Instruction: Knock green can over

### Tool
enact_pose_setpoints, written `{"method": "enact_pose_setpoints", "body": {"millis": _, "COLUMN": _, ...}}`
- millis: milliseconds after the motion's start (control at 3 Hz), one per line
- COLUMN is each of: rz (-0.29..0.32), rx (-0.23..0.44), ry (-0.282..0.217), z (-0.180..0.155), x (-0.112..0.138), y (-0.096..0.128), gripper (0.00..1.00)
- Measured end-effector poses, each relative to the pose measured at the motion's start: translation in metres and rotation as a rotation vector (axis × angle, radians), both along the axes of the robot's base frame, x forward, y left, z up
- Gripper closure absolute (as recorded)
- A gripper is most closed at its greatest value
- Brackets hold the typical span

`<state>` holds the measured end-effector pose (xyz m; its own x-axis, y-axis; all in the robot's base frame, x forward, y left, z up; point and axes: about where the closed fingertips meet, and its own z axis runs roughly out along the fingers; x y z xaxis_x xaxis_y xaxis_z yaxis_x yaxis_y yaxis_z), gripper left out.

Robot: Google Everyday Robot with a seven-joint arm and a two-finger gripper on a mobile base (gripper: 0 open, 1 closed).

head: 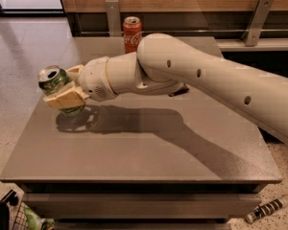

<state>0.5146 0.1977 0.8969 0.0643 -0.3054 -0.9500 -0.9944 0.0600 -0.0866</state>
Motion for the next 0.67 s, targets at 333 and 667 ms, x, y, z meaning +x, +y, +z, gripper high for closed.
{"method": "enact_pose_setpoints", "body": {"millis": 333, "rz": 0.01, "rx": -0.111, "ry": -0.009, "z": 0.0034, "x": 0.0093, "y": -0.0082, "gripper": 1.0}}
{"method": "enact_pose_setpoints", "body": {"millis": 667, "rz": 0.036, "rx": -0.238, "ry": -0.01, "z": -0.0058, "x": 0.0095, "y": -0.0099, "gripper": 1.0}}
